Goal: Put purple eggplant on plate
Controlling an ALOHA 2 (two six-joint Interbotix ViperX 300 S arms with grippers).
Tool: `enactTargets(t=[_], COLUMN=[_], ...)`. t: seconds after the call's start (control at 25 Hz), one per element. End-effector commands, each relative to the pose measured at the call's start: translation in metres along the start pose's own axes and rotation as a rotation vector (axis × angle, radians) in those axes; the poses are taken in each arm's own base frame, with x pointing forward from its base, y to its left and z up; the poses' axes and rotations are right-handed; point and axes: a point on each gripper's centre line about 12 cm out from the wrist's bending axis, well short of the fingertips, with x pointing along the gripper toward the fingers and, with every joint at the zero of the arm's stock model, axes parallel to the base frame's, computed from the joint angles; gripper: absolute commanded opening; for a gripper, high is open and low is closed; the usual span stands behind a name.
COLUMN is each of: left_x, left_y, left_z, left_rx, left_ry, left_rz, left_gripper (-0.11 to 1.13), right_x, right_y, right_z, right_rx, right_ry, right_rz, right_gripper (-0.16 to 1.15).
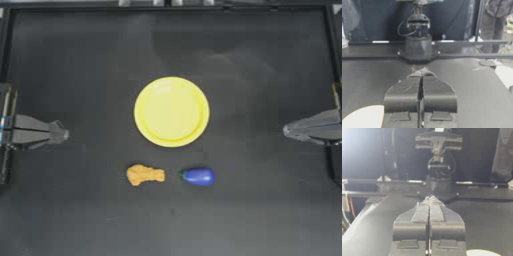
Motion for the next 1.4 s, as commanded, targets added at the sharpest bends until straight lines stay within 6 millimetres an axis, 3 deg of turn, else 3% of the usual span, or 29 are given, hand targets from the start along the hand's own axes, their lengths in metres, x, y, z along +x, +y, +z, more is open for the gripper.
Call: enactTargets(t=[0.04, 0.2, 0.36, 0.44, 0.52, 0.64, 0.72, 0.76, 0.88, 1.08, 1.4], left_x=[0.001, 0.002, 0.002, 0.002, 0.002, 0.003, 0.003, 0.004, 0.004, 0.004, 0.004], left_y=[0.0, 0.0, 0.001, 0.001, 0.001, 0.001, 0.001, 0.001, 0.001, 0.001, 0.002], left_z=[0.008, 0.011, 0.012, 0.012, 0.012, 0.012, 0.011, 0.012, 0.011, 0.009, 0.007], left_rx=[0.02, 0.022, 0.02, 0.02, 0.02, 0.02, 0.02, 0.02, 0.023, 0.02, 0.016], left_ry=[-0.011, -0.009, -0.017, -0.015, -0.017, -0.014, -0.006, -0.008, -0.006, 0.02, 0.028], left_rz=[0.002, 0.002, 0.003, 0.003, 0.003, 0.003, 0.003, 0.003, 0.002, 0.004, 0.012], left_gripper=[0.02, 0.08, 0.11, 0.2, 0.41, 0.91, 1.11, 1.09, 0.96, 1.04, 1.03], right_x=[0.002, 0.004, 0.005, 0.005, 0.005, 0.004, 0.005, 0.005, 0.005, 0.009, 0.029], right_y=[0.0, 0.0, 0.0, 0.0, 0.001, 0.002, 0.002, 0.002, 0.001, -0.002, -0.001], right_z=[0.007, 0.005, 0.003, 0.004, 0.003, 0.002, 0.003, 0.003, 0.004, 0.011, 0.03], right_rx=[-0.004, -0.007, -0.001, -0.017, -0.033, -0.062, -0.059, -0.059, -0.054, -0.009, 0.079], right_ry=[-0.017, 0.008, 0.028, 0.028, 0.032, 0.034, 0.031, 0.031, 0.038, 0.12, 0.433], right_rz=[0.001, 0.002, 0.0, 0.003, 0.006, 0.015, 0.014, 0.014, 0.013, -0.008, -0.013], right_gripper=[-0.05, 0.07, 0.11, 0.2, 0.39, 0.77, 1.01, 1.08, 0.99, 0.99, 0.98])
